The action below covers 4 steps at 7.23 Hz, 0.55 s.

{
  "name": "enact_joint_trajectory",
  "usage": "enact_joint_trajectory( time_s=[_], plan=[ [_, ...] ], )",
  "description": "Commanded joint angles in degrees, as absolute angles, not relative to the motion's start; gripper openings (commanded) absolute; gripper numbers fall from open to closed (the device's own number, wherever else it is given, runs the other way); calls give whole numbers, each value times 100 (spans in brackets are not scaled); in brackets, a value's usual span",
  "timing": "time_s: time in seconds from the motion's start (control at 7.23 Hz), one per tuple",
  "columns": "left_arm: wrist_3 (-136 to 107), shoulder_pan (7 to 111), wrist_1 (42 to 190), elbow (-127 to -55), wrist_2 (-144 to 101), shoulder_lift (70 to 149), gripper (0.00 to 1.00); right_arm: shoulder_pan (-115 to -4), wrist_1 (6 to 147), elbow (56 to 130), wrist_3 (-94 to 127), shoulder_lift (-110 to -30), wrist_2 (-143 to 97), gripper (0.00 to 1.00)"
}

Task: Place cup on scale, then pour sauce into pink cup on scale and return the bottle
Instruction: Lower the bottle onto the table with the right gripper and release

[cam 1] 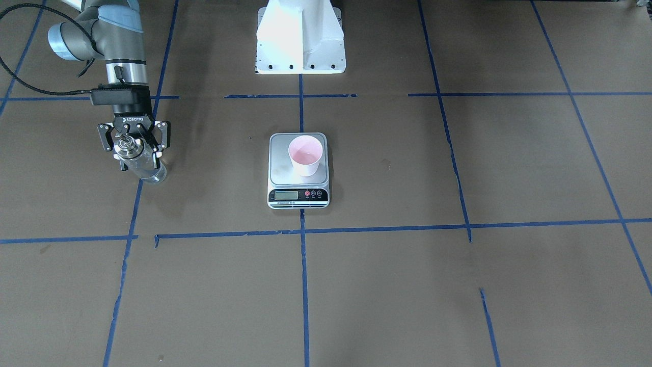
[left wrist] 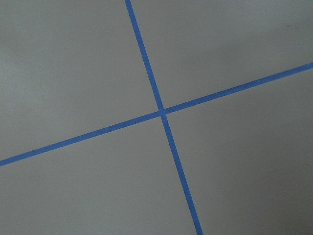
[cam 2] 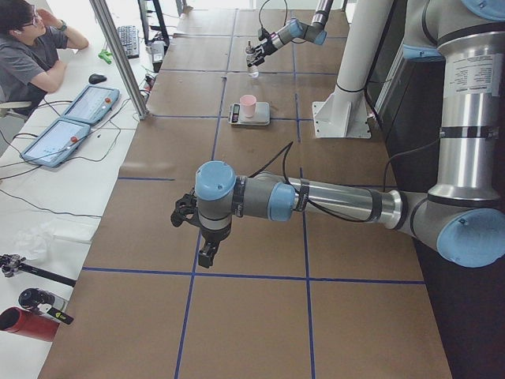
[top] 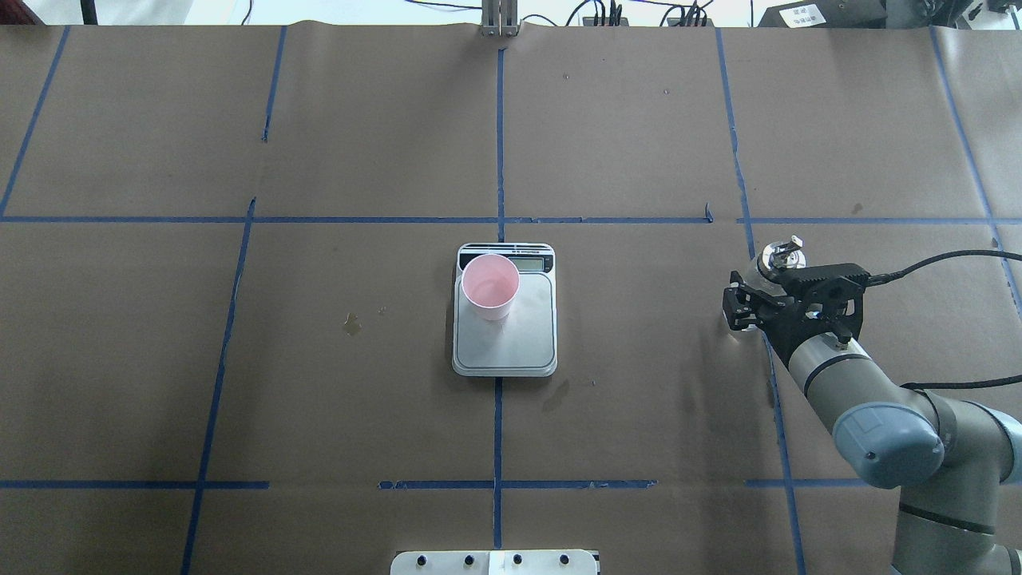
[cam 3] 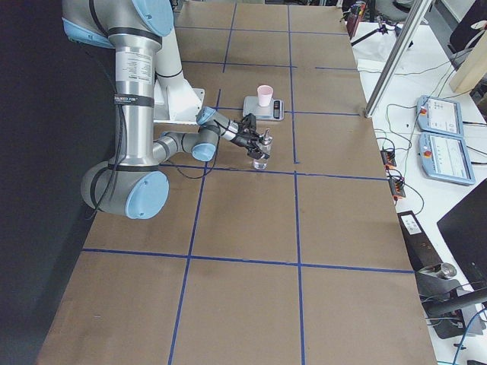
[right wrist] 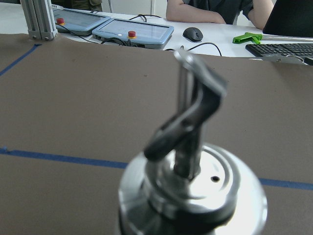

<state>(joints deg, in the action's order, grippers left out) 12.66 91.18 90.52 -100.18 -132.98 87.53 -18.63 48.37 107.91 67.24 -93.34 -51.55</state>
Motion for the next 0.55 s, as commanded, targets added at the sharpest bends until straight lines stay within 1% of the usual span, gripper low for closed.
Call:
enact_joint_trajectory(
  time_s=[0.0, 0.42],
  plan=[
    [1266, 9114, 9053, -10011, -13298, 8763, 100, -1863, 4834, 10714, 6732, -9325, -5107, 99],
    [1266, 9123, 9044, -10011, -13298, 8771, 100, -1854, 4825, 10670, 6873, -9316, -5071, 100]
  ],
)
